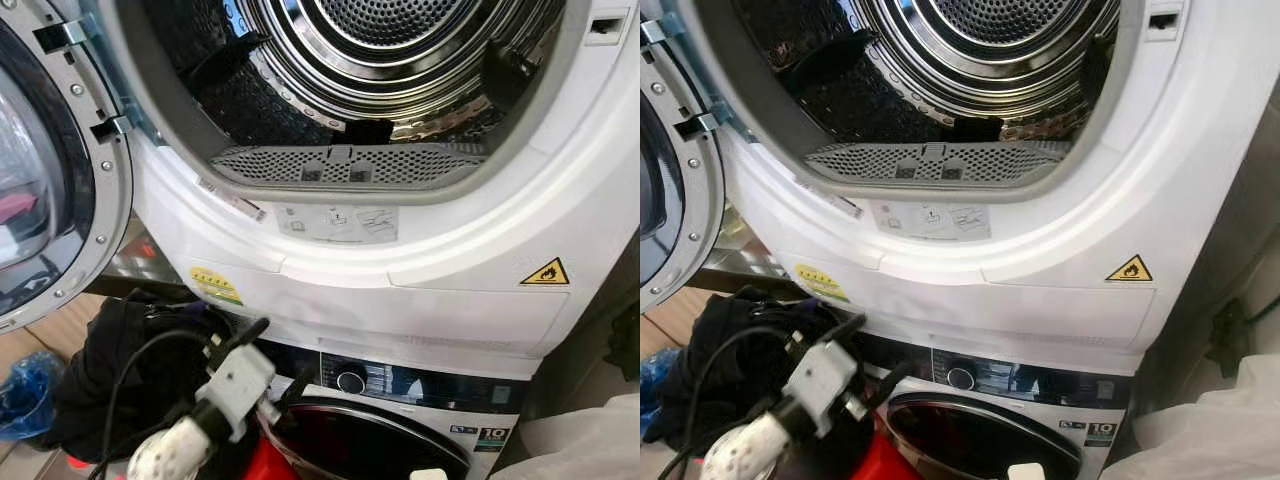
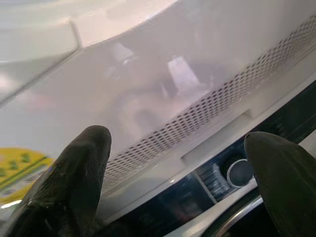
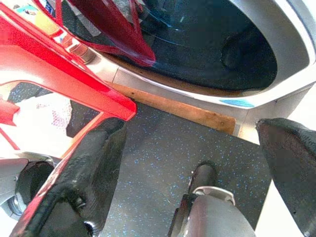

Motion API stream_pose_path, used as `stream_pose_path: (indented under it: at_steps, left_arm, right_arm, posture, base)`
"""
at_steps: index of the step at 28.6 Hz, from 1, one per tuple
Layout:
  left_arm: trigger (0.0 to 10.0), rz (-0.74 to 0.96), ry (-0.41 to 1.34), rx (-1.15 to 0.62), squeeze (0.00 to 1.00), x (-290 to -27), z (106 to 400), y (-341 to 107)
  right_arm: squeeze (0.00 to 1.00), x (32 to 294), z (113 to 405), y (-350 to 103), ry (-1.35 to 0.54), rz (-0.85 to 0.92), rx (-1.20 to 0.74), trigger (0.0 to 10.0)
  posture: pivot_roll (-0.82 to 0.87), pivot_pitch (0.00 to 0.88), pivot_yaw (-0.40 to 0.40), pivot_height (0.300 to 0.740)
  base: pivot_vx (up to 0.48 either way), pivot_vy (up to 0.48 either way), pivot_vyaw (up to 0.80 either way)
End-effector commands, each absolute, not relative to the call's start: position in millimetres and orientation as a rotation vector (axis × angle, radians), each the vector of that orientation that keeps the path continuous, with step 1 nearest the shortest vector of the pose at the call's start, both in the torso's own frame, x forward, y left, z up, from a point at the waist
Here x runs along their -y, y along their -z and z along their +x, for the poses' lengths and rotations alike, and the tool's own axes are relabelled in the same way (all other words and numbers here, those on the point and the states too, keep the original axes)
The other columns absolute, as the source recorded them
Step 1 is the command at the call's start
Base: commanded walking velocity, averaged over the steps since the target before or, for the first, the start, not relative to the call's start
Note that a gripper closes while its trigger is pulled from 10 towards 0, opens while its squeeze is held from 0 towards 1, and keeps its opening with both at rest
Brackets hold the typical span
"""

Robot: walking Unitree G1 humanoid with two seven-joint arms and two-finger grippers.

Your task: Clothes washing

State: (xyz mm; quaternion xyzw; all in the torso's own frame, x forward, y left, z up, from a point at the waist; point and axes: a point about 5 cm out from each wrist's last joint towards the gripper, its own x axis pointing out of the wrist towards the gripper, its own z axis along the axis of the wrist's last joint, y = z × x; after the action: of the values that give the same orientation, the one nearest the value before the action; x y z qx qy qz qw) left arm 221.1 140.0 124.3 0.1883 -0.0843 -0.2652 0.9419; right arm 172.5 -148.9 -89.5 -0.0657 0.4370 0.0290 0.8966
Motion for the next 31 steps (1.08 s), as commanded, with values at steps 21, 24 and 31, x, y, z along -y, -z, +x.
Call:
stream_pose_path:
  at_steps: [21, 24, 31]
  left_arm:
    - [10.0, 0.263, -0.199, 0.056, 0.00, -233.8, 207.4, -131.6]
    - [10.0, 0.138, -0.269, 0.007, 0.00, -242.4, 208.5, -123.7]
    - [10.0, 0.006, -0.303, -0.049, 0.00, -248.1, 217.3, -111.3]
  right_arm:
    - [0.00, 151.2, 166.7, 92.0, -0.040, -0.138, -0.920, 10.0]
    - [0.00, 152.5, 165.9, 92.3, -0.036, -0.140, -0.921, 10.0]
    - [0.00, 153.1, 168.1, 91.3, -0.028, -0.140, -0.914, 10.0]
  posture:
    - [-0.06, 0.024, 0.178, 0.740]
    - [-0.06, 0.024, 0.177, 0.740]
    - [-0.06, 0.027, 0.171, 0.740]
  base:
    - [0.000, 0.000, 0.00]
    - [0.000, 0.000, 0.00]
    - [0.000, 0.000, 0.00]
